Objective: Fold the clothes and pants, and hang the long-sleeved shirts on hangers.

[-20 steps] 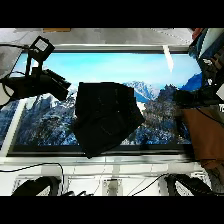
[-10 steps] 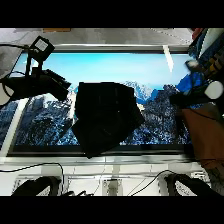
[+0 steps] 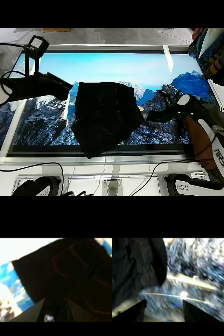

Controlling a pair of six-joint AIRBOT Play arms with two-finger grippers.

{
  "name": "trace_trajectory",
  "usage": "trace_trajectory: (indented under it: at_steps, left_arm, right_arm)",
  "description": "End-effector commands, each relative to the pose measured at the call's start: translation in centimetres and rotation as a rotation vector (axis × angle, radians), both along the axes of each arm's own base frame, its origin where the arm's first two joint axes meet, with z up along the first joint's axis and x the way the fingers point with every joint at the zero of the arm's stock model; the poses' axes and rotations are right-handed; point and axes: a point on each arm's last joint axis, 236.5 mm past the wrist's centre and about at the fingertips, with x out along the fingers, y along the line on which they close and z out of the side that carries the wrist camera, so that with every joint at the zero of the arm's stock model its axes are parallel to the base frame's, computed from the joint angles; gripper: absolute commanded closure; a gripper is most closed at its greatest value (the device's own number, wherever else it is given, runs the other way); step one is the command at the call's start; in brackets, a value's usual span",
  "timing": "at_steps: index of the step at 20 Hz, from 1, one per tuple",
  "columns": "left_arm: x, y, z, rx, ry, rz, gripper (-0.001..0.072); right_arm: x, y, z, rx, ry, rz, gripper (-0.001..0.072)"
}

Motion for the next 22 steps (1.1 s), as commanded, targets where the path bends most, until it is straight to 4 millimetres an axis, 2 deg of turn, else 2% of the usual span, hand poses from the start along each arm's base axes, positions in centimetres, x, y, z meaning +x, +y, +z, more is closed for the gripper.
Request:
trace_trajectory:
  at_steps: [1,3,5,6,7,10,13,14,17,20,22]
  left_arm:
    - [-0.8,6.6,-4.1,0.103,0.164,0.185,0.0325]
    - [-1.7,9.2,-7.4,0.079,0.257,0.262,0.0339]
    - [-3.5,10.6,-11.7,0.061,0.383,0.305,0.0339]
    - [-4.7,10.8,-13.9,0.057,0.447,0.313,0.0338]
    - [-6.0,10.7,-16.1,0.058,0.508,0.309,0.0339]
    - [-9.8,9.3,-21.1,0.021,0.667,0.285,0.0339]
    - [-13.0,7.4,-24.2,-0.042,0.787,0.257,0.0338]
    - [-13.9,6.6,-25.0,-0.07,0.825,0.254,0.0338]
    - [-16.8,4.7,-26.9,-0.135,0.914,0.213,0.0338]
    - [-19.1,4.4,-28.6,-0.129,0.973,0.185,0.0337]
    - [-19.9,4.4,-29.1,-0.127,0.988,0.176,0.0337]
  right_arm:
    - [2.3,1.9,-2.1,0.115,0.001,-0.119,0.021]
    - [3.0,2.0,-3.0,0.118,0.012,-0.095,0.0222]
    - [4.0,2.2,-3.0,0.125,0.009,-0.059,0.0226]
    - [4.3,2.4,-2.9,0.132,0.014,-0.033,0.0259]
    - [4.1,2.6,-2.9,0.141,0.043,-0.003,0.0262]
    - [1.9,2.7,-3.8,0.149,0.155,0.113,0.0274]
    - [0.5,3.2,-3.8,0.178,0.156,0.232,0.0546]
    - [0.1,3.5,-3.6,0.187,0.151,0.275,0.0681]
    - [-0.7,3.6,-3.0,0.203,0.157,0.316,0.0683]
    - [-1.0,5.0,-1.4,0.264,0.116,0.259,0.0684]
    - [-1.5,6.0,-0.6,0.3,0.059,0.18,0.0684]
